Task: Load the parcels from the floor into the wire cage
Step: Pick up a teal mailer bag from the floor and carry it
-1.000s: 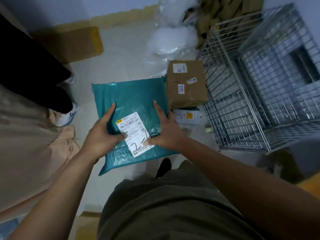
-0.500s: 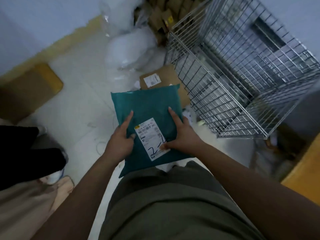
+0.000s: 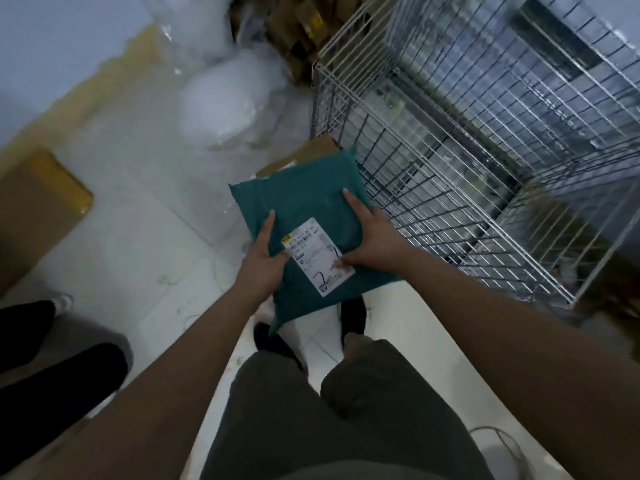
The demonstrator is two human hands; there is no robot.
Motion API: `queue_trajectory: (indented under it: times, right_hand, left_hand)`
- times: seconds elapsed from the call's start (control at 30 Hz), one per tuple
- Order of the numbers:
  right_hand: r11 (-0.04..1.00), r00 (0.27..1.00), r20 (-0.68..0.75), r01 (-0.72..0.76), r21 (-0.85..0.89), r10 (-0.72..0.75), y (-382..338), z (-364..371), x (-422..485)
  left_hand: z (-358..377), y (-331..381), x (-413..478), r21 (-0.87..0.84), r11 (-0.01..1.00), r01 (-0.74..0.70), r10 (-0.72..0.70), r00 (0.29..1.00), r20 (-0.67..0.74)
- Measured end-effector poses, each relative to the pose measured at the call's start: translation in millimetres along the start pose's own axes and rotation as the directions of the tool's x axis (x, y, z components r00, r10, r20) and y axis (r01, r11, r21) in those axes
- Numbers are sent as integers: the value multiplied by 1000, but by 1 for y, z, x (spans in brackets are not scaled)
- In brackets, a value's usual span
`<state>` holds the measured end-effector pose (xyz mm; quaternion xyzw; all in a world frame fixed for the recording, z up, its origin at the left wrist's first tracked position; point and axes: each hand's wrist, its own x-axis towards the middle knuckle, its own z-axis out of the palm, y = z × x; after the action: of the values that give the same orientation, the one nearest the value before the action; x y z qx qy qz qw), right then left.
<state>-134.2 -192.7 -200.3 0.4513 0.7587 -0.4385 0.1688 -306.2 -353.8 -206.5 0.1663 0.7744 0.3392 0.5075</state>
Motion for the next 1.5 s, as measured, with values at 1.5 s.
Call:
queue_trajectory:
  times: [1.5]
  right_hand:
    - [967,986,99,151,-205,-133,109,0,232]
  left_hand:
    - [122,-64,184,359,924,134,-22,954,-299]
